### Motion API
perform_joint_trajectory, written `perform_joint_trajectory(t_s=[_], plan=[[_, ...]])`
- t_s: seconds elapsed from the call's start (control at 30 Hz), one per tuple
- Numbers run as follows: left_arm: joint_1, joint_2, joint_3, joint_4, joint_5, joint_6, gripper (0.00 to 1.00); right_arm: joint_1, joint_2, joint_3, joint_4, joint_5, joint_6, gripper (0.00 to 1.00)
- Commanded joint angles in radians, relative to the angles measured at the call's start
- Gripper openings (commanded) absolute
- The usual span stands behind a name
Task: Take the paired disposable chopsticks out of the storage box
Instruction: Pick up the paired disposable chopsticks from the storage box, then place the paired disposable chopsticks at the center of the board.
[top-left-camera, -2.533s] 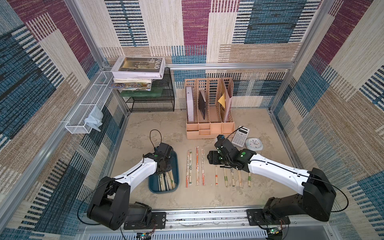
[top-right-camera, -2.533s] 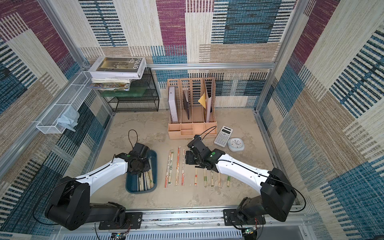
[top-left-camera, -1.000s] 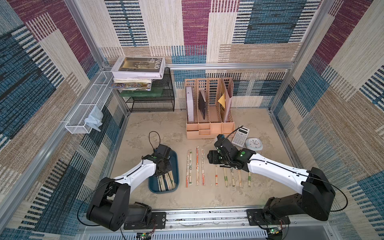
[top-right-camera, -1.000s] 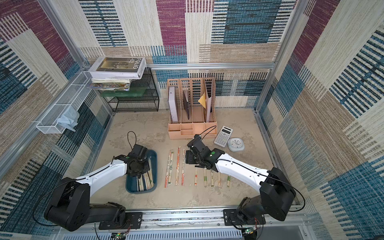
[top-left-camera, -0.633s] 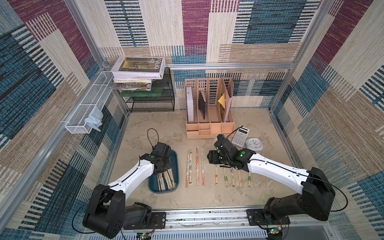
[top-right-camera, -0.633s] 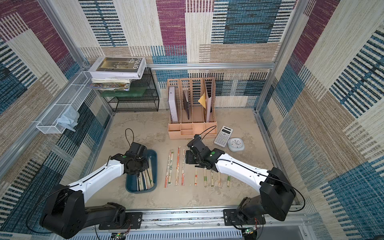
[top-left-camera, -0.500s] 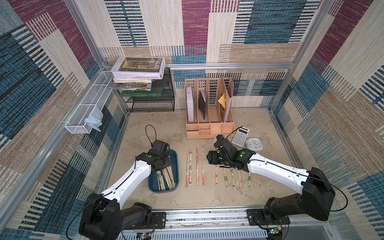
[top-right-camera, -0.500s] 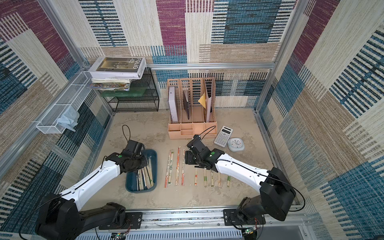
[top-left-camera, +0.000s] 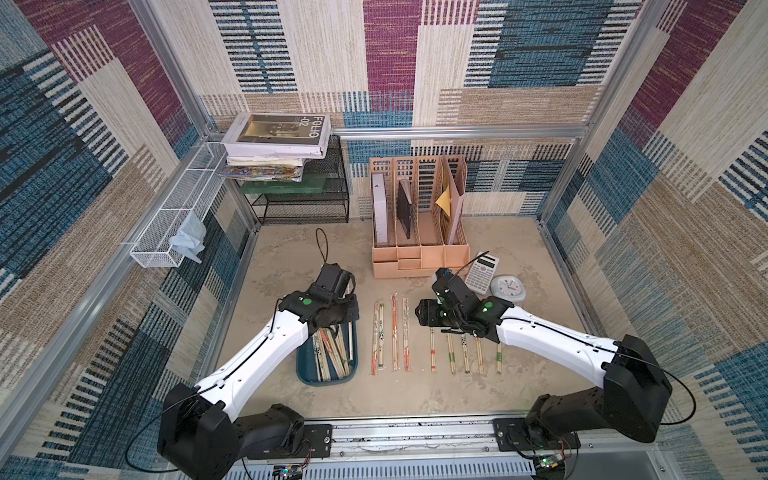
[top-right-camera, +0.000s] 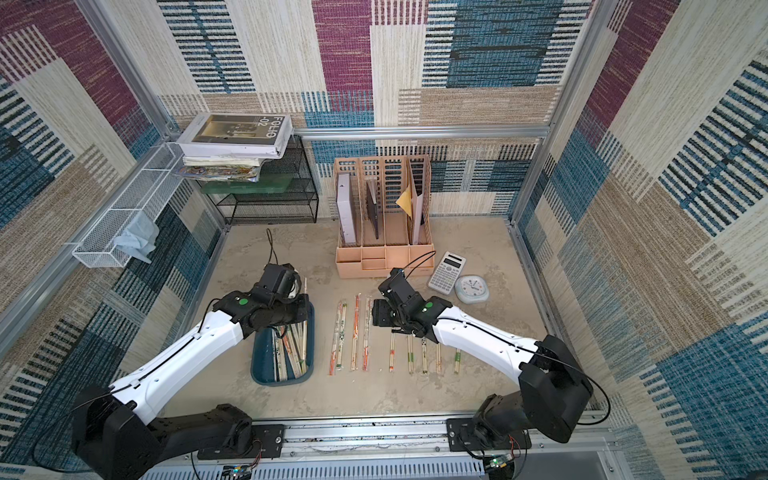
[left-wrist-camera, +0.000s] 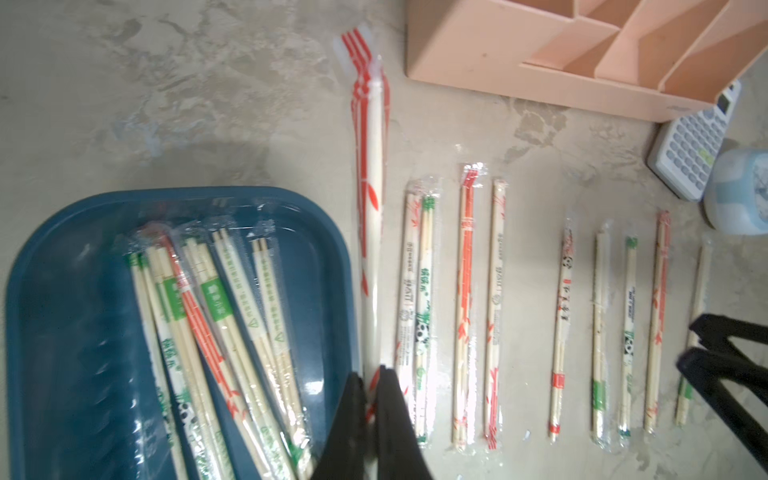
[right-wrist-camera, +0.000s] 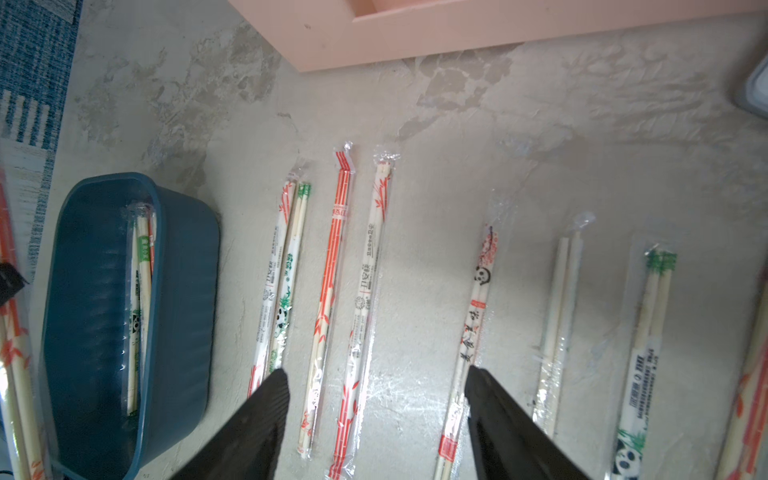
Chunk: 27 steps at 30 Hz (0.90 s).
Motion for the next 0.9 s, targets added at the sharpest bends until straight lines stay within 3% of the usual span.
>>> perform_joint_trajectory(t_s=[0.0, 0.47, 0.87], plan=[[-0.058, 0.057, 0.04, 0.008, -0.039, -0.003, 0.0, -0.031, -0.021, -0.02, 0.012, -0.016, -0.006, 0.71], [-0.214, 0.353, 0.151, 0.092, -0.111, -0.083, 0.0, -0.106, -0.111, -0.111, 0.011, -0.032, -0.002, 0.71], [-0.242, 0.484, 0.129, 0.157, -0.111, -0.151, 0.04, -0.108, -0.128, -0.129, 0.01, -0.034, -0.004, 0.71]])
